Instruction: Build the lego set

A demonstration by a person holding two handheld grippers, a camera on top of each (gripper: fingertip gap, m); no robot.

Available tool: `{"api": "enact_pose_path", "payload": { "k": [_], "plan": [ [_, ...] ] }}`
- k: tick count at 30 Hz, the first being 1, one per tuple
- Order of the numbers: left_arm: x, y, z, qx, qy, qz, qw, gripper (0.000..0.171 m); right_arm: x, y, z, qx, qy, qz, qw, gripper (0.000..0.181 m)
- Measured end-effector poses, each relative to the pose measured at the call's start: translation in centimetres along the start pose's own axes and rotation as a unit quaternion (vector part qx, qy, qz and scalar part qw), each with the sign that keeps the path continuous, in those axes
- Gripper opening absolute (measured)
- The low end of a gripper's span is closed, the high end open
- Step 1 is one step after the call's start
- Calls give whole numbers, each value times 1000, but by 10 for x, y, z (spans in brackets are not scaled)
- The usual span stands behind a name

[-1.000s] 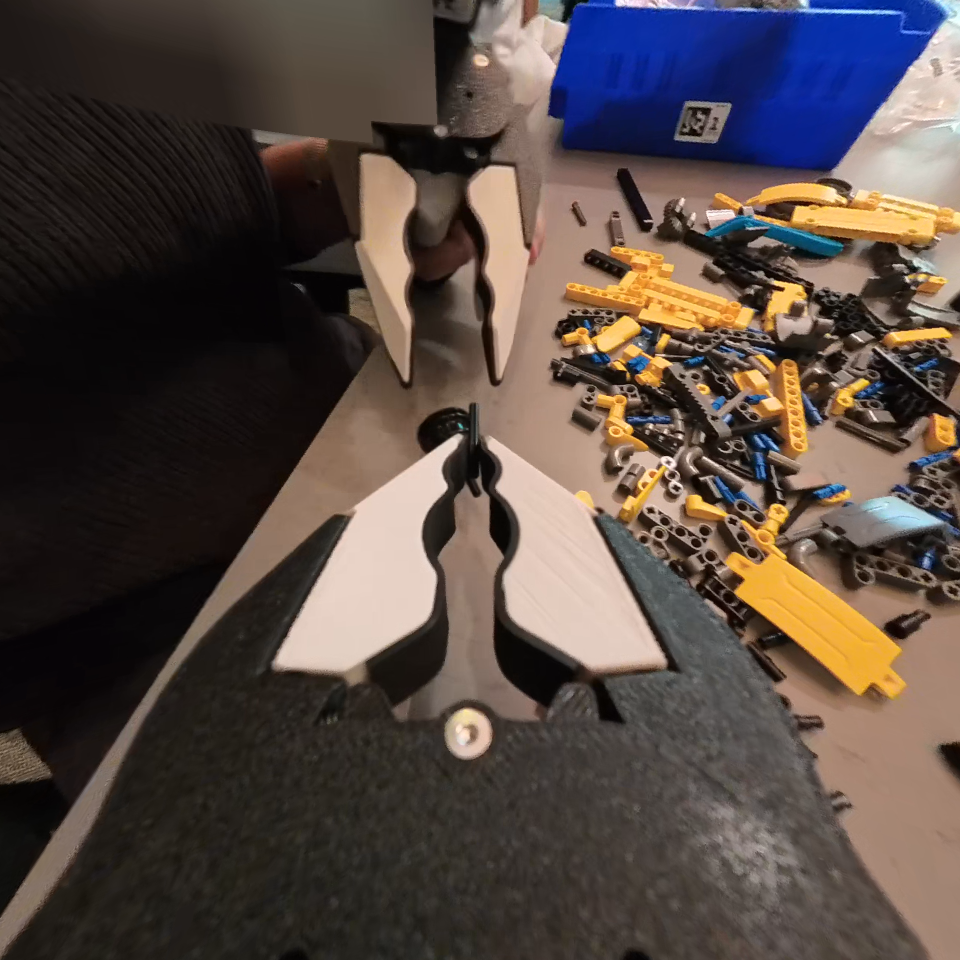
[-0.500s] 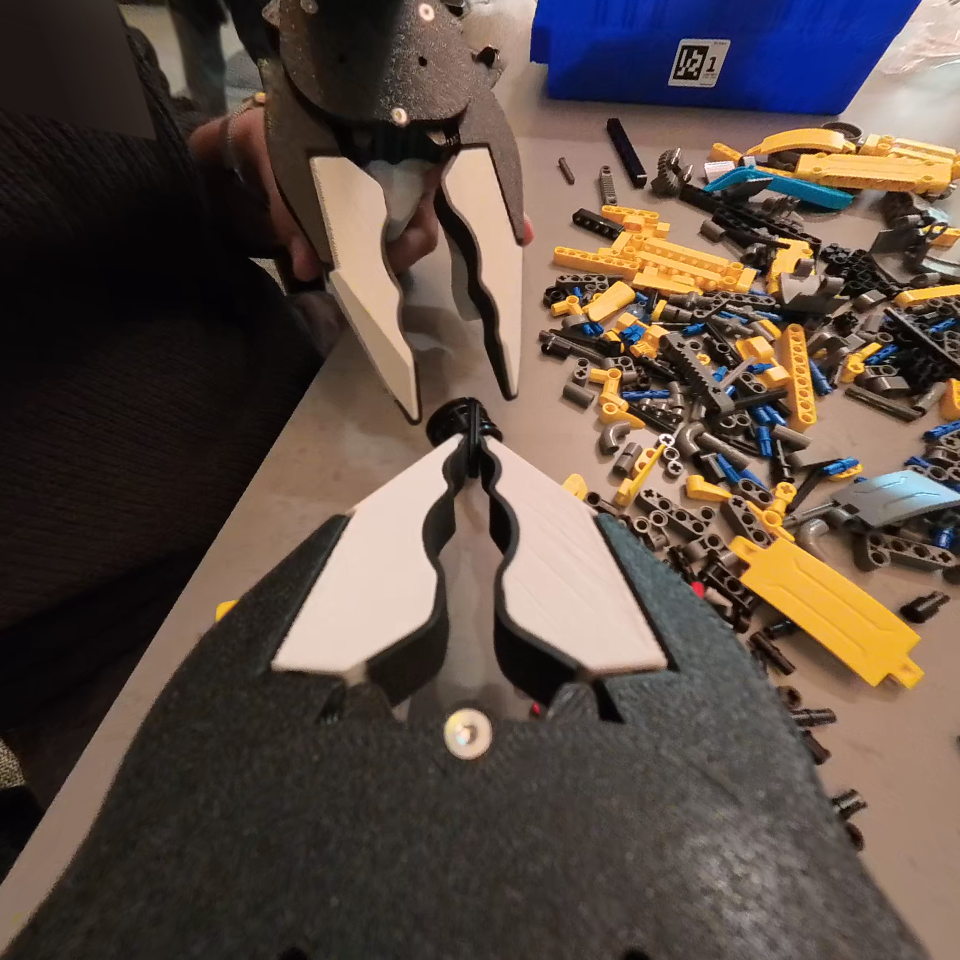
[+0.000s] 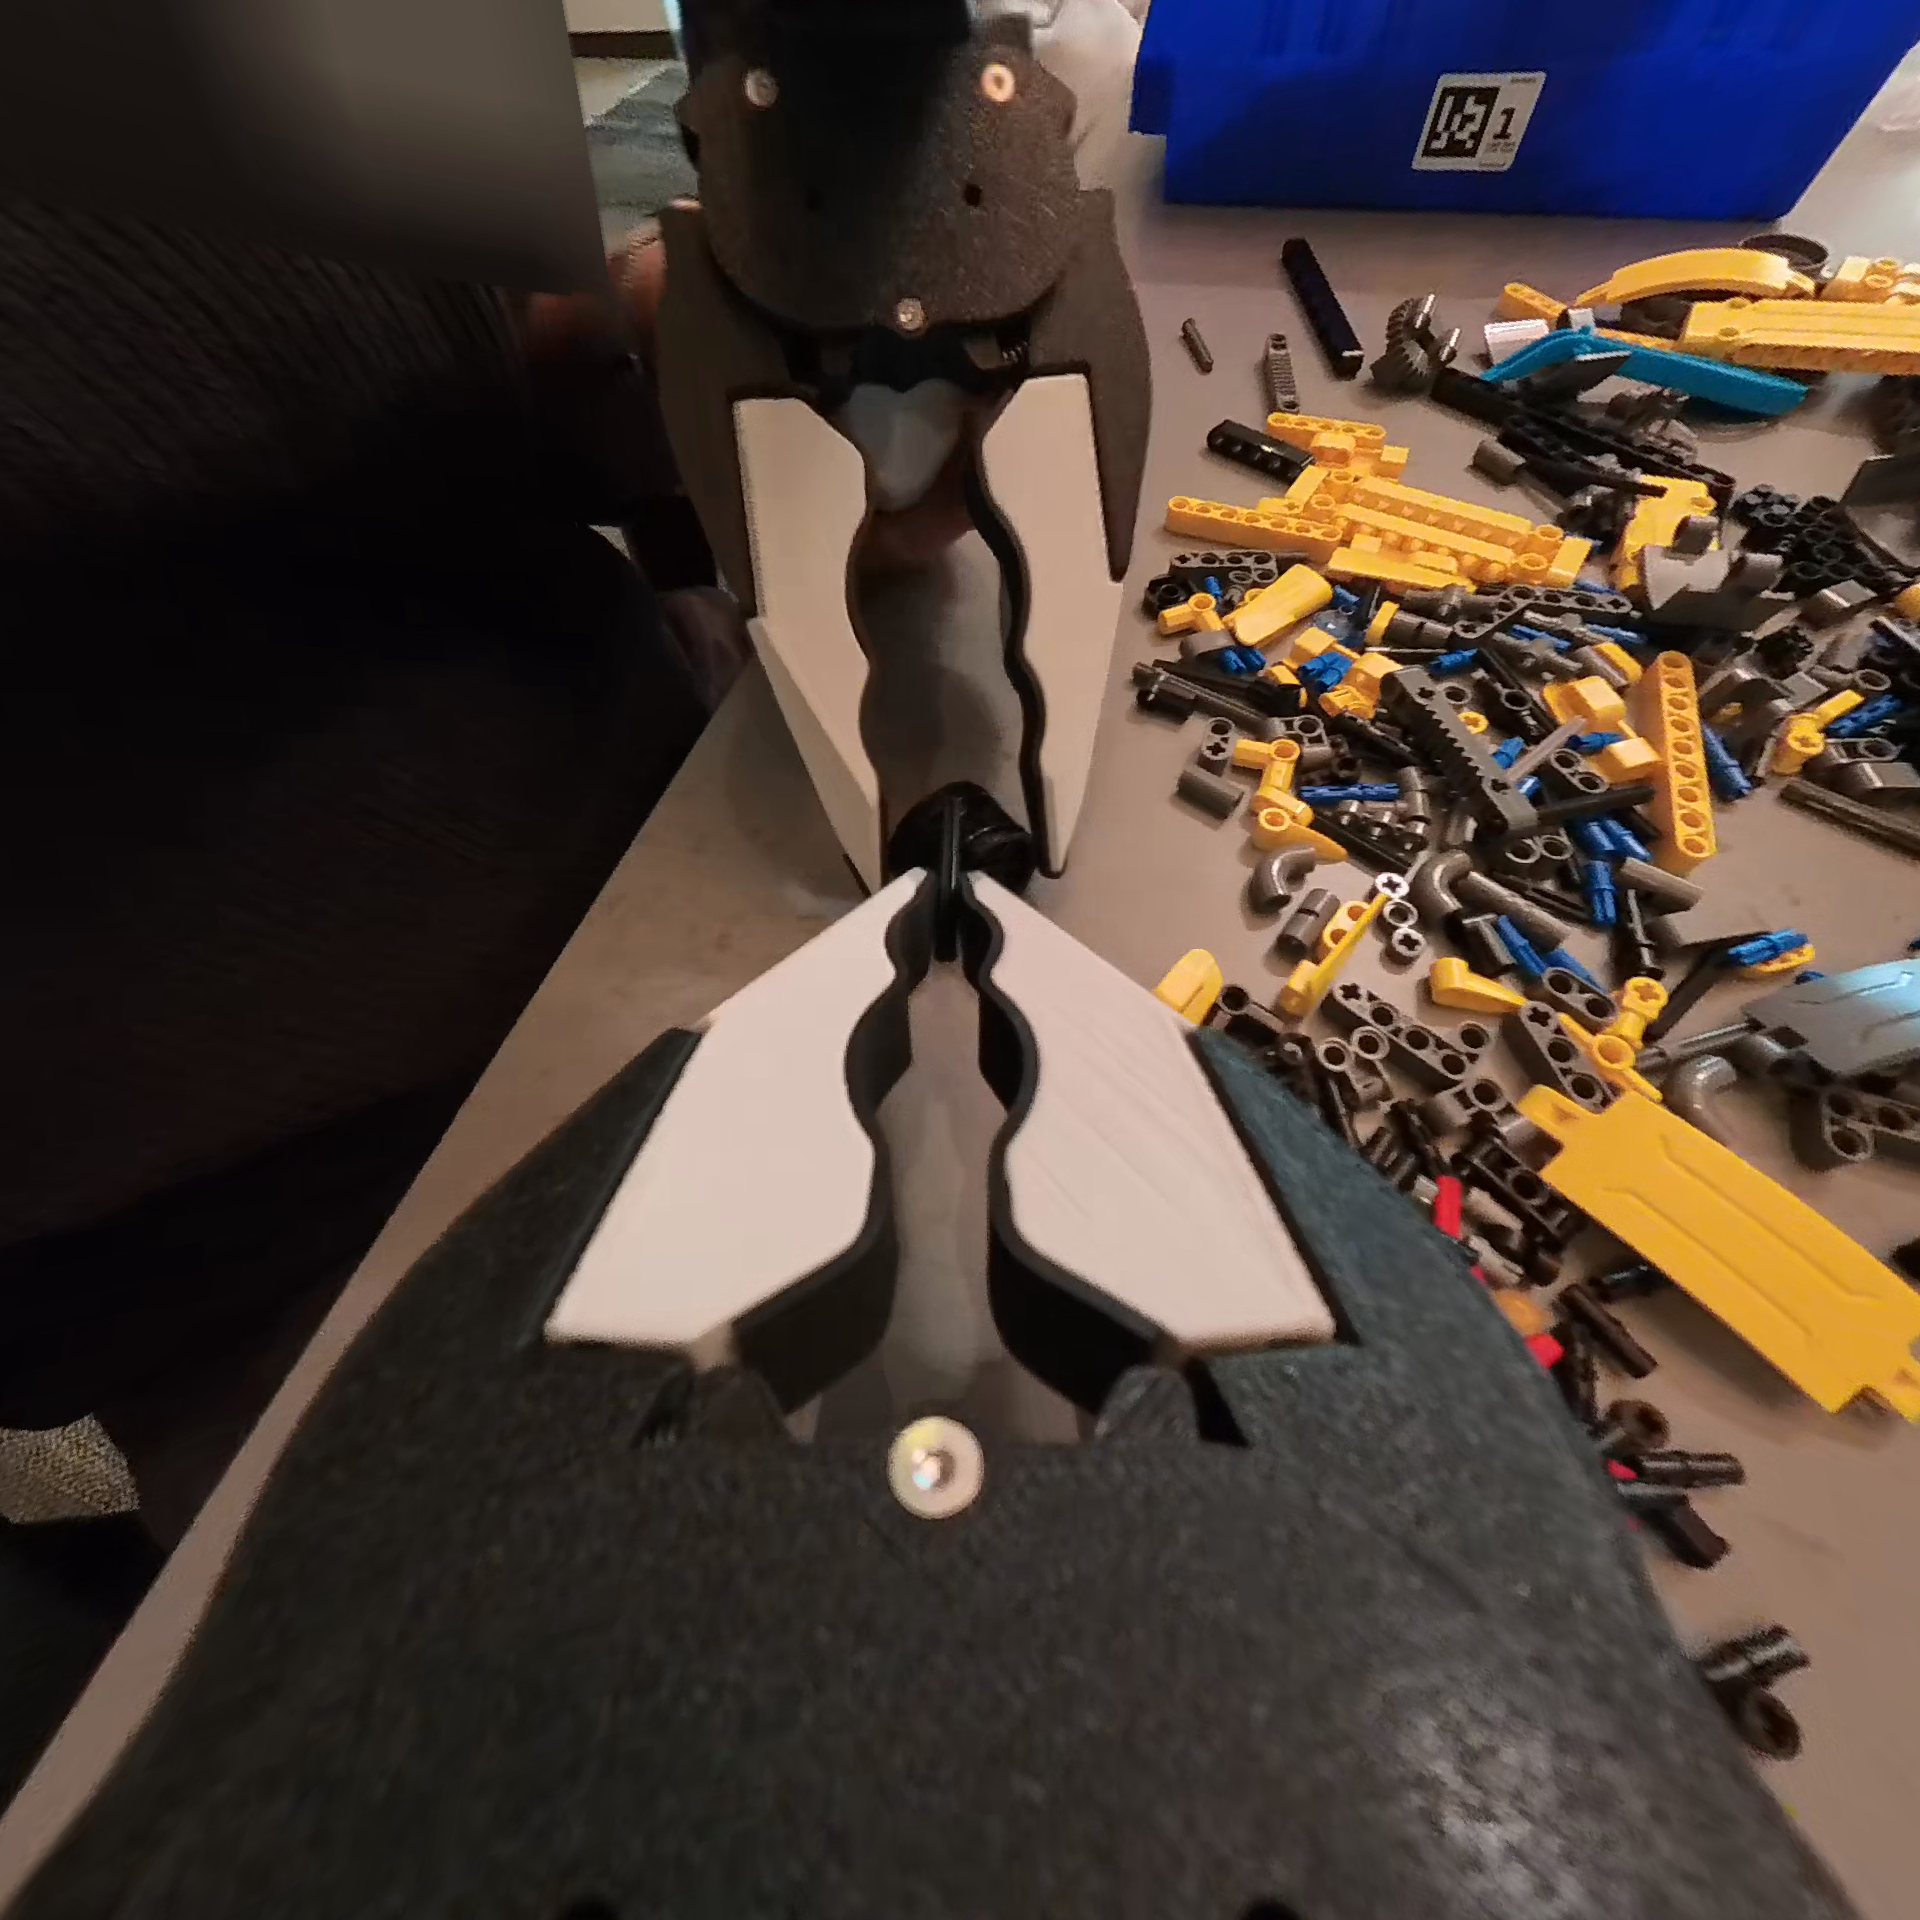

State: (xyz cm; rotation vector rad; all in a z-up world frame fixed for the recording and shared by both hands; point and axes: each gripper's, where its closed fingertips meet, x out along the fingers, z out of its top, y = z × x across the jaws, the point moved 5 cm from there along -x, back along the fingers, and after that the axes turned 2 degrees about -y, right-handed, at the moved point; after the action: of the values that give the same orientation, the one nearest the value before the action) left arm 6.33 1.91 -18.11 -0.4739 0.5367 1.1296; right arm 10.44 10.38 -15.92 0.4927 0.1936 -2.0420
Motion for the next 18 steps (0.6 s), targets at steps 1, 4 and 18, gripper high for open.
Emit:
{"api": "enact_pose_path", "payload": {
  "k": [1,4,18],
  "plan": [
    [-1,-2,-1,22,2,-20,1000,36,0,1,1,0,-3,5,1000,5],
    [-5,-22,-6,129,11,-116,985,36,1,7,2,-5,-7,25,1000,4],
    [-6,-27,-9,166,18,-187,968,36,14,26,4,-10,1,90,996,5]
  ]
}}
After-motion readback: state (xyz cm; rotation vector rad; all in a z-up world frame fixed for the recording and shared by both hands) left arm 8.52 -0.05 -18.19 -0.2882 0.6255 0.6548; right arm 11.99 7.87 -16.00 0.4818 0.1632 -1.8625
